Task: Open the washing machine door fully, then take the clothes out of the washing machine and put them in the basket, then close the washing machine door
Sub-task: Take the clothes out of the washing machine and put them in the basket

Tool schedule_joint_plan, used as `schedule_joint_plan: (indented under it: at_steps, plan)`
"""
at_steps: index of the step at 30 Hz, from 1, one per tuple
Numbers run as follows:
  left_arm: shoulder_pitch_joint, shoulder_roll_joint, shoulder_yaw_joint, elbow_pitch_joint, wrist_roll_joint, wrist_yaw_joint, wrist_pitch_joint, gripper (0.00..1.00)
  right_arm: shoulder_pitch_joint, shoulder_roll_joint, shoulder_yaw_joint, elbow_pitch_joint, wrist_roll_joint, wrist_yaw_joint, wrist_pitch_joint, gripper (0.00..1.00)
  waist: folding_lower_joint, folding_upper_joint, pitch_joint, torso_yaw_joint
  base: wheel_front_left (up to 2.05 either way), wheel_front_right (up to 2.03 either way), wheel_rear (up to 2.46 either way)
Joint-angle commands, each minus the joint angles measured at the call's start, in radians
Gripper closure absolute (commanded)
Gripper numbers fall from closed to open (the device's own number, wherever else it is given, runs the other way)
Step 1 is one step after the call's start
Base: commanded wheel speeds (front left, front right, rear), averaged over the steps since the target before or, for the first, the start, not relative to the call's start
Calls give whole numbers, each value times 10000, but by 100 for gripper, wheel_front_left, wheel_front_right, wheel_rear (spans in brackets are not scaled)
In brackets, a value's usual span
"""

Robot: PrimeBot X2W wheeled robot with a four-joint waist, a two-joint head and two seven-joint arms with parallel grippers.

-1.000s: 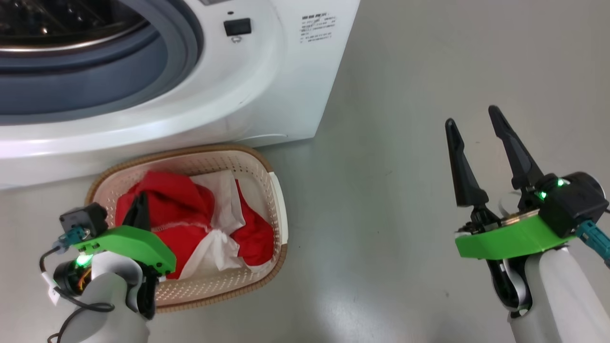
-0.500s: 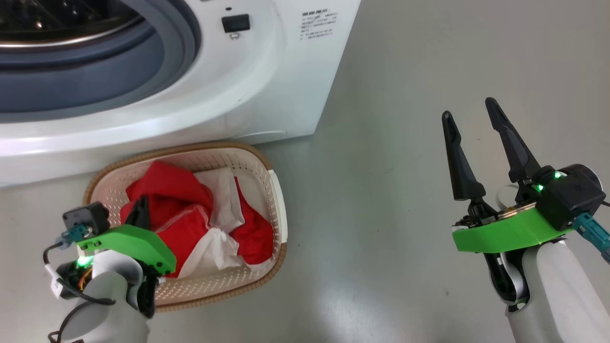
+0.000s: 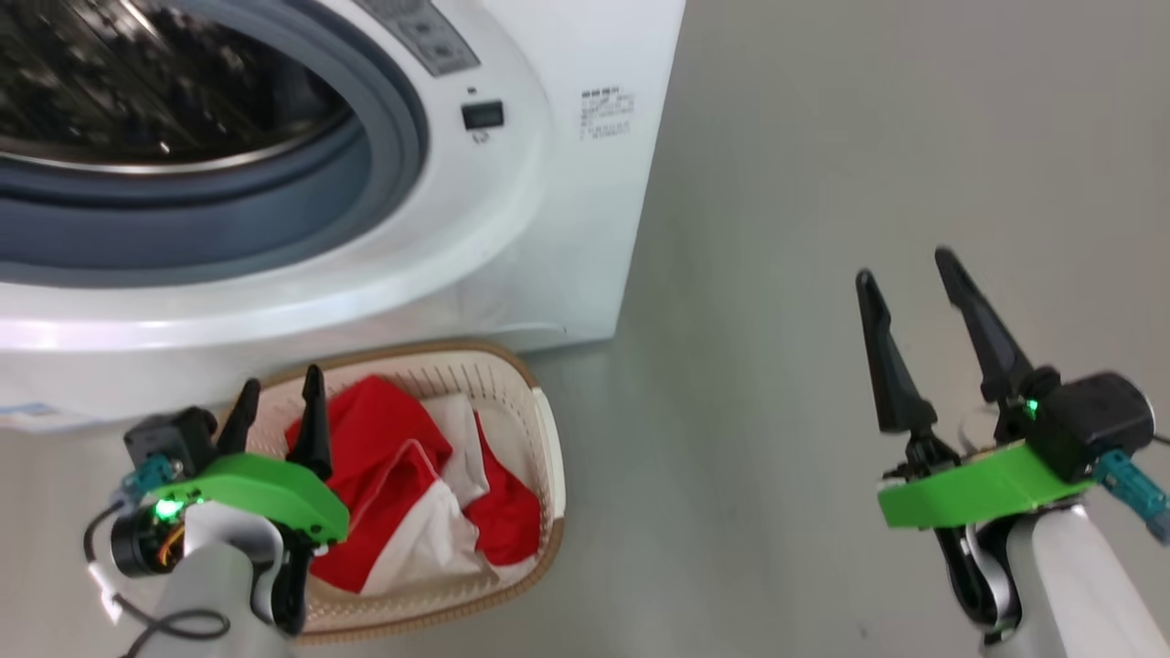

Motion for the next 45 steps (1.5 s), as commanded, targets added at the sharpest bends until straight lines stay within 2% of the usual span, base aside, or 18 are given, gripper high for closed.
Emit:
schedule_joint_plan:
  at_steps: [1, 13, 22, 45]
  plan:
    - [376, 227, 266, -431, 80, -43, -122, 0, 222, -44, 132, -191, -28, 63, -63, 0, 0, 0, -776, 190, 0, 0, 0]
    - [1702, 152, 111, -2490, 138, -64, -122, 0, 980, -68, -279, -137, -148, 63, -63, 0, 0, 0, -2167, 400, 0, 0, 0]
    - [2728, 141, 196, -4910, 501, -55, -122, 0, 1385, -30, -488, -236, -247, 63, -63, 0, 0, 0, -3005, 394, 0, 0, 0]
    - [4868, 221, 187, -6734, 604, -66, -122, 0, 2628, -45, -829, -533, -294, 63, -63, 0, 0, 0, -4279, 175, 0, 0, 0]
